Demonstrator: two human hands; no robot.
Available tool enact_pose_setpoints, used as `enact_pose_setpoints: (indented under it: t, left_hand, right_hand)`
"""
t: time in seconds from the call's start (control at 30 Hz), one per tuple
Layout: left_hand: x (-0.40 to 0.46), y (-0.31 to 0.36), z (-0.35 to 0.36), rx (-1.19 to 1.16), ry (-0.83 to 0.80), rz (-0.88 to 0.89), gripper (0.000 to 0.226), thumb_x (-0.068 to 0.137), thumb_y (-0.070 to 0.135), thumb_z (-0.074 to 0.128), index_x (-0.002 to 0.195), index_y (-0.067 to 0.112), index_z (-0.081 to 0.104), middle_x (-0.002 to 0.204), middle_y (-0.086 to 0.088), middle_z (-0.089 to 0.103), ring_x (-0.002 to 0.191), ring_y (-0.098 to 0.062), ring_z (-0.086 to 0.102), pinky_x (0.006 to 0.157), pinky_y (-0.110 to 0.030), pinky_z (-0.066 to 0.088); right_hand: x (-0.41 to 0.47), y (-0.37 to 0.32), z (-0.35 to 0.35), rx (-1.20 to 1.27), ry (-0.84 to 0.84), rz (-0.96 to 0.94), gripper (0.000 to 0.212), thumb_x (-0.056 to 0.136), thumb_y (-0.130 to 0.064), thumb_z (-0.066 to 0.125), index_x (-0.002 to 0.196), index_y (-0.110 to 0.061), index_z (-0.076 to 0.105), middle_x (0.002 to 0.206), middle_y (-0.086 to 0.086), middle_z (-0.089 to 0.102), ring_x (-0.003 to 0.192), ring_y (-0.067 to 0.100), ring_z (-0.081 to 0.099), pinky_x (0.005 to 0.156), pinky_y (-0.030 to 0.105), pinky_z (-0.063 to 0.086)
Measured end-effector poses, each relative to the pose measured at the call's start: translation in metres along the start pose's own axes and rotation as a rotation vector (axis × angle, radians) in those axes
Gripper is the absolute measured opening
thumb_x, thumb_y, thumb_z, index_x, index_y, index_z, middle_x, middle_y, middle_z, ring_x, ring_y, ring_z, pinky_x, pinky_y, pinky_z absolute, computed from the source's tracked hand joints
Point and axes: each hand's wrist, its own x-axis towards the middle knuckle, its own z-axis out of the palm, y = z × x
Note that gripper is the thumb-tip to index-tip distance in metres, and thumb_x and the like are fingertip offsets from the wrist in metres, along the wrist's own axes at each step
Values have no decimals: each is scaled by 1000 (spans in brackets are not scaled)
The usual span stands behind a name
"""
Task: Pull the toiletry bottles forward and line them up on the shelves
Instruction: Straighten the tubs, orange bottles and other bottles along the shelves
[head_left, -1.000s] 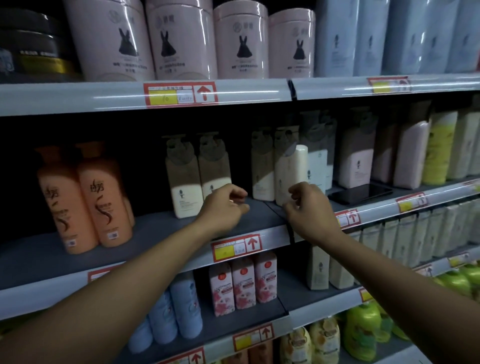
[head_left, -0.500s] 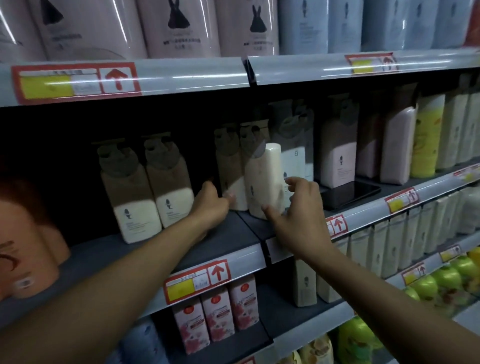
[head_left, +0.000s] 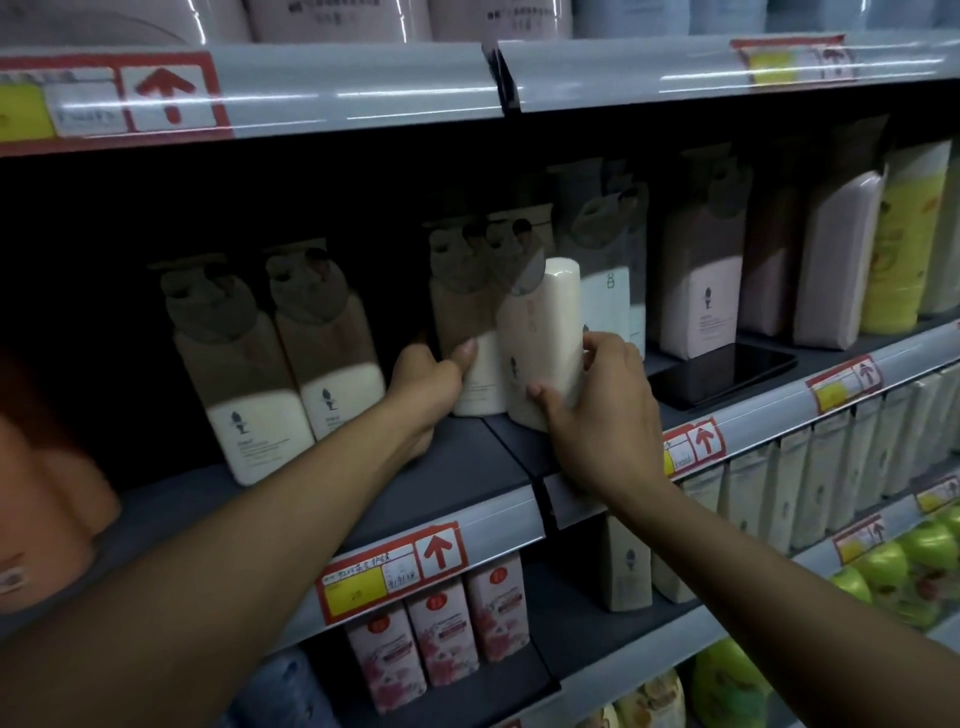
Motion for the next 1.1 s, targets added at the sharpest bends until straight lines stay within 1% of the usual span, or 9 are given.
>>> enact_pose_setpoints:
  t: [0.1, 0.2, 0.27, 0.43, 0.67, 0.83, 0.93, 1.03, 1.1]
  left_hand:
    - [-20, 14, -7, 163, 36, 45, 70, 79, 58, 74, 127, 10, 57, 126, -7, 66, 112, -26, 64, 99, -46, 55]
    - [-40, 25, -12, 353, 70, 69, 54, 90, 52, 72, 116, 11, 51, 121, -8, 60, 109, -30, 59, 94, -43, 53]
    - [-53, 30, -16, 411, 86, 82, 52, 91, 51, 72, 114, 13, 47, 123, -10, 59, 111, -33, 59, 92, -42, 52]
    - [-82, 32, -37, 350, 98, 132, 48, 90, 43, 76, 122, 21, 47, 126, -3, 64, 110, -26, 63, 93, -42, 54]
    - [-118, 29, -84, 371, 153, 166, 53, 90, 38, 77, 132, 18, 50, 129, -3, 66, 110, -21, 63, 88, -35, 52]
    - [-134, 21, -122, 375, 218, 152, 49, 90, 38, 77, 127, 19, 52, 127, -3, 68, 109, -22, 66, 90, -38, 55]
    - [-140, 18, -145, 371, 218, 137, 48, 91, 34, 77, 129, 16, 52, 126, -4, 68, 104, -19, 64, 81, -29, 49]
    - [-144, 15, -164, 378, 227, 127, 49, 90, 32, 78, 129, 15, 53, 126, -5, 68, 108, -22, 66, 84, -29, 49]
    - [-146, 13, -174, 378, 247, 125, 50, 90, 32, 78, 130, 15, 54, 127, -5, 68, 111, -23, 66, 87, -31, 52]
  right_hand:
    - [0, 0, -5, 16, -8, 21, 58, 84, -41, 78, 130, -23, 46, 124, -2, 52, 110, 22, 58, 91, 45, 53]
    - [-1, 1, -14, 33, -30, 41, 55, 83, -42, 79, 125, -24, 49, 121, -3, 55, 107, 21, 60, 90, 45, 53]
    - [-3, 1, -21, 34, -48, 36, 54, 82, -43, 80, 123, -25, 51, 118, -4, 58, 104, 20, 61, 90, 44, 54]
    - [-11, -3, -40, 71, -140, 4, 53, 80, -43, 82, 123, -26, 57, 113, -7, 65, 97, 14, 64, 86, 43, 58]
    - [-27, -30, -40, 94, -260, -78, 48, 82, -35, 82, 123, -23, 58, 114, -6, 67, 99, 10, 65, 83, 38, 61]
    - [-38, -53, -19, 132, -323, -123, 45, 83, -33, 83, 120, -23, 60, 112, -8, 70, 97, 6, 66, 80, 24, 57]
    - [-45, -67, -6, 140, -362, -143, 48, 84, -34, 82, 124, -23, 57, 114, -8, 69, 100, 7, 66, 84, 27, 58]
    - [-50, -81, 5, 137, -384, -169, 49, 84, -35, 81, 126, -22, 58, 115, -8, 69, 100, 7, 65, 88, 31, 59]
    - [-51, -87, 10, 147, -403, -186, 49, 85, -33, 82, 127, -22, 59, 112, -11, 68, 98, 3, 65, 87, 28, 58]
